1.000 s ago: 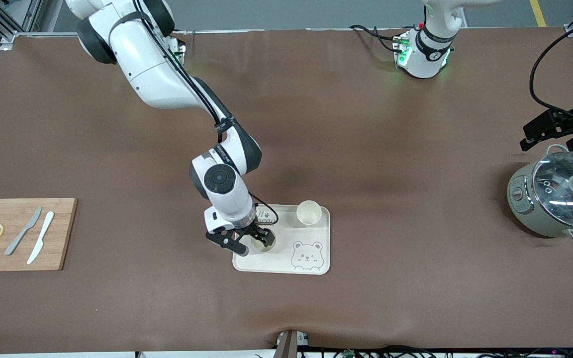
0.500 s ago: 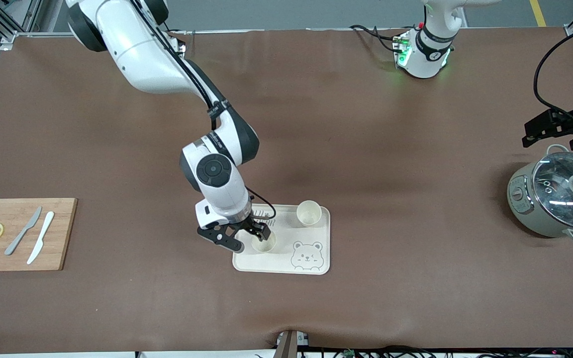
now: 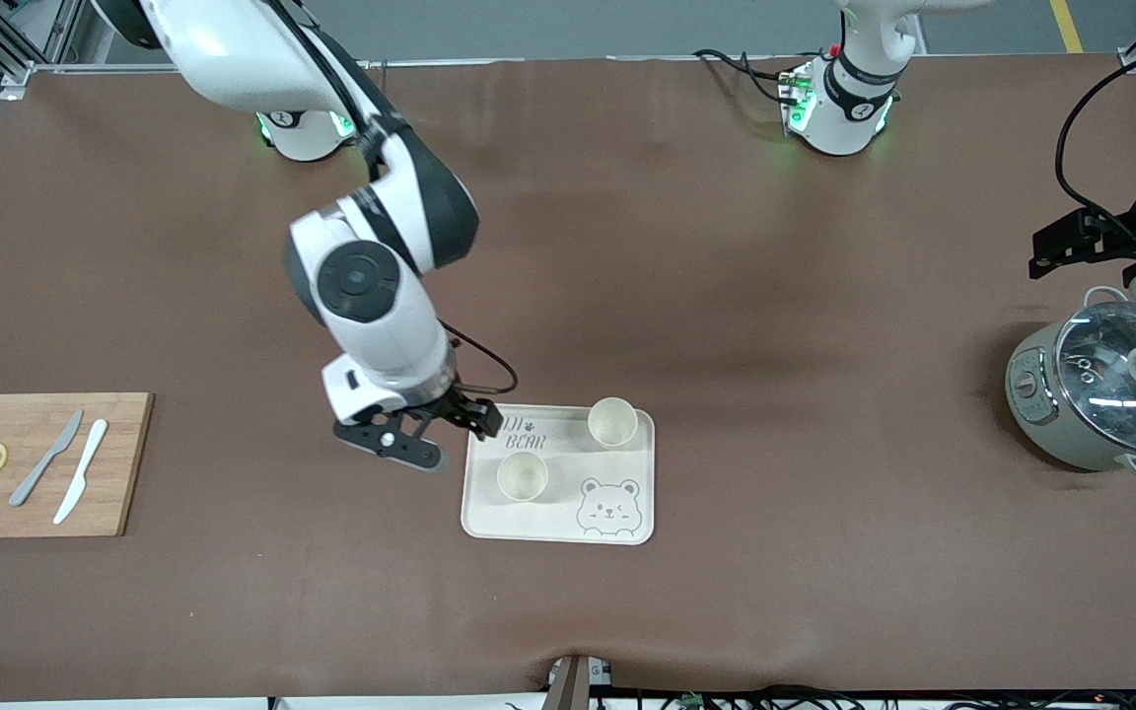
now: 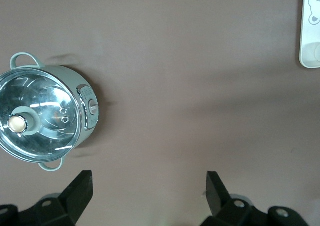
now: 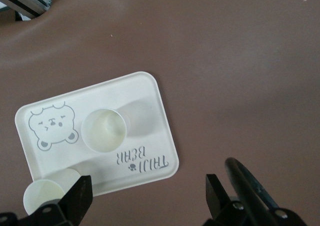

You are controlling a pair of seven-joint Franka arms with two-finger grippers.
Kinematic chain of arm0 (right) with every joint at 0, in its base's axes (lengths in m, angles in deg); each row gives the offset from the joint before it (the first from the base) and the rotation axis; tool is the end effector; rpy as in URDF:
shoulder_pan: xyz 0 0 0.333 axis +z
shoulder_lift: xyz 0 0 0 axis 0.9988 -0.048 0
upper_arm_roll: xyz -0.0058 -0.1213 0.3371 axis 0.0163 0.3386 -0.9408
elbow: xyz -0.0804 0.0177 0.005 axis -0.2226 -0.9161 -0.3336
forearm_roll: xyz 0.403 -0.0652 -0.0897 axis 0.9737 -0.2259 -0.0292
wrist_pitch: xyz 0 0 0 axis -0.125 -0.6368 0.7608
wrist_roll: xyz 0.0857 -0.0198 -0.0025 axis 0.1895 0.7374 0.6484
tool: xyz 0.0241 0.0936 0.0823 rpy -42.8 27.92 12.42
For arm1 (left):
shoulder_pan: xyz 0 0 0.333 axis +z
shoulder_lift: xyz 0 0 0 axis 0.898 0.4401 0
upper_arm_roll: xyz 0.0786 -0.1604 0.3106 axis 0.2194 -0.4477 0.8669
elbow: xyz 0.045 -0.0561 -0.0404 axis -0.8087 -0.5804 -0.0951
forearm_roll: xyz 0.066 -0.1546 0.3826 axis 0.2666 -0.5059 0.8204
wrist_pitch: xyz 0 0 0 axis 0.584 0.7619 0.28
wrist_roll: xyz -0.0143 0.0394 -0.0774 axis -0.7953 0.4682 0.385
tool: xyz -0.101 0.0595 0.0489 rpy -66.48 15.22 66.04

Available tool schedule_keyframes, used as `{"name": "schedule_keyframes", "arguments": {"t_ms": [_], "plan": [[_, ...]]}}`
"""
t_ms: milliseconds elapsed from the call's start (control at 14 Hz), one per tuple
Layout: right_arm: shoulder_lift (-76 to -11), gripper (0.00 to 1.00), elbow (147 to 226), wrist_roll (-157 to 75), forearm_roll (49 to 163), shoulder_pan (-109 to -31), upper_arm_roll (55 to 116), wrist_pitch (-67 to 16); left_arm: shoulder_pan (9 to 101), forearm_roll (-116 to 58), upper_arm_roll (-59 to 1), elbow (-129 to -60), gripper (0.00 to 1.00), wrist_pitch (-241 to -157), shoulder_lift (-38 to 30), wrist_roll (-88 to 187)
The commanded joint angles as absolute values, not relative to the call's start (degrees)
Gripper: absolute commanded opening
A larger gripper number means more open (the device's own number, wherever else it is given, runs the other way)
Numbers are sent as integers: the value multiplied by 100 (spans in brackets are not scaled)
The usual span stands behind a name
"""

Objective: Place white IKEA cup upright on tray with both arms

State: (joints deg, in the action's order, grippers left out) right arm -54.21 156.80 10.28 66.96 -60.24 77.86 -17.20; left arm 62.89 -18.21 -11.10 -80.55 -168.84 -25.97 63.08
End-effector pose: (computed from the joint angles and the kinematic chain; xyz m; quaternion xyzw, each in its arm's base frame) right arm 0.6923 0.3702 0.4493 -0.9883 0.1480 -0.0333 0.0147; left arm 0.5970 -0.0079 0.6390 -0.9969 0.0725 0.0274 0.0120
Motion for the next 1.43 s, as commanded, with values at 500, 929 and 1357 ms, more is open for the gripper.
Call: {"name": "schedule_keyframes", "arguments": {"t_ms": [500,929,1357], "plan": [[-3837,100,15858,-1407,6862,-7317,7718,713,6178,-1729,-1082,-7914,100,-16761,-2472,6275],[-3283,100,15850,-3122,6853,-8468,7753,1075,6187,-1694,-1081,-7914,100,-16752,-2533,6336],[-3186,100,15858,-3862,6862,-9340,7744,1005,6196,-1755,-1090,-7914,100,-16761,-2533,6328]]}}
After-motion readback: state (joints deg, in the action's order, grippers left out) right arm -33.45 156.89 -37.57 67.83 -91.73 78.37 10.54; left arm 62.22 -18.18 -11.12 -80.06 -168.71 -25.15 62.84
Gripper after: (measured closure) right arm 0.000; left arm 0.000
